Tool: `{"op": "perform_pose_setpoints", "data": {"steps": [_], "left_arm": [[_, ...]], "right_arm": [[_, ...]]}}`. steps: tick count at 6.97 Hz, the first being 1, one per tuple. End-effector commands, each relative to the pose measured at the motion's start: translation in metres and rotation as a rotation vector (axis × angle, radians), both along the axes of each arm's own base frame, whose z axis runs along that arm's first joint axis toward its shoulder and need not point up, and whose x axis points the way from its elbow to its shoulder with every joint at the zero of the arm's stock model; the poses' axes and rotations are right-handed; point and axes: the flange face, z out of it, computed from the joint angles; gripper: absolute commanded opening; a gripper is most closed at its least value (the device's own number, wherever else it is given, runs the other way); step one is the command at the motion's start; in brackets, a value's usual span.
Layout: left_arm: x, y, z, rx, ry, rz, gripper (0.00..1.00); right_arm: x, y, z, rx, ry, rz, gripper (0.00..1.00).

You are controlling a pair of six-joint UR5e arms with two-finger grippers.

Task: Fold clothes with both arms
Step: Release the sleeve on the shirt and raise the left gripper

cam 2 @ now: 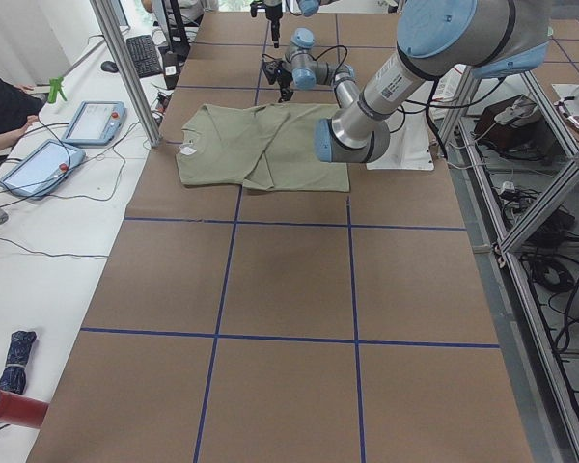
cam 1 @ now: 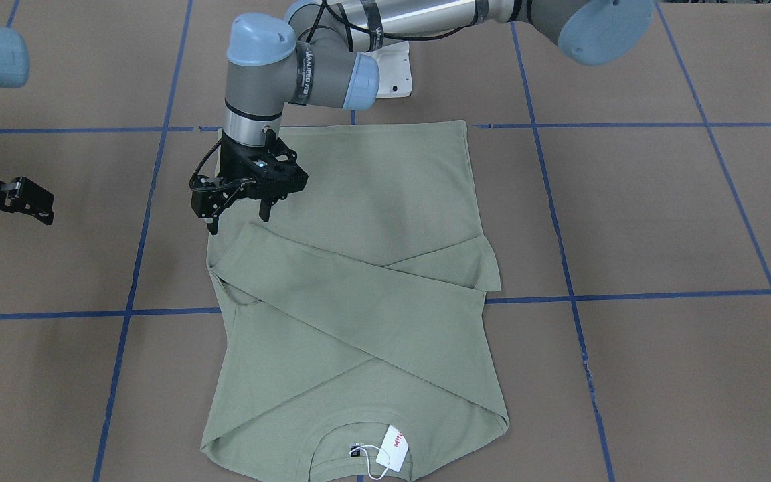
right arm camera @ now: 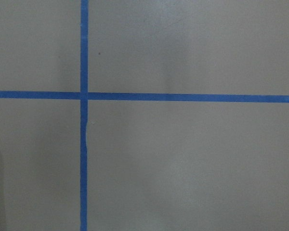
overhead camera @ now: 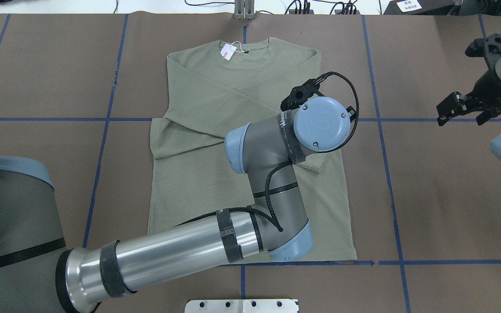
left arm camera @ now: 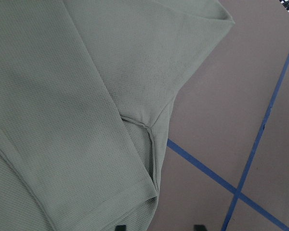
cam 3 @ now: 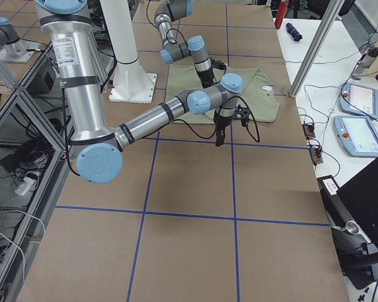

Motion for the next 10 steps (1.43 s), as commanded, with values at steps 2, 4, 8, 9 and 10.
{"op": "perform_pose_setpoints", "data": {"steps": [2,4,8,9,10], "left_arm": [[-0.075,0.005,0.062,0.129,-0.134,0.097,0.99],[-0.128,0.018,0.122,0.202,-0.295,0.195,0.99],[-0.271,0.081,0.186,0.375,-0.320,0.288,0.99],[-0.270,0.082,0.186,0.376,-0.320,0.290,0.99],[-0.270,0.082,0.185,0.378,-0.318,0.289,0.99]], "right_arm": [[-0.036,0.018,-0.018,-0.011,-0.082,0.090,1.00],[-0.090,0.064,-0.031,-0.032,-0.108,0.138,1.00],[-0.232,0.216,-0.080,-0.041,-0.072,0.178,1.00],[-0.242,0.230,-0.075,-0.046,-0.061,0.149,1.00],[-0.250,0.237,-0.069,-0.055,-0.047,0.128,0.99]]}}
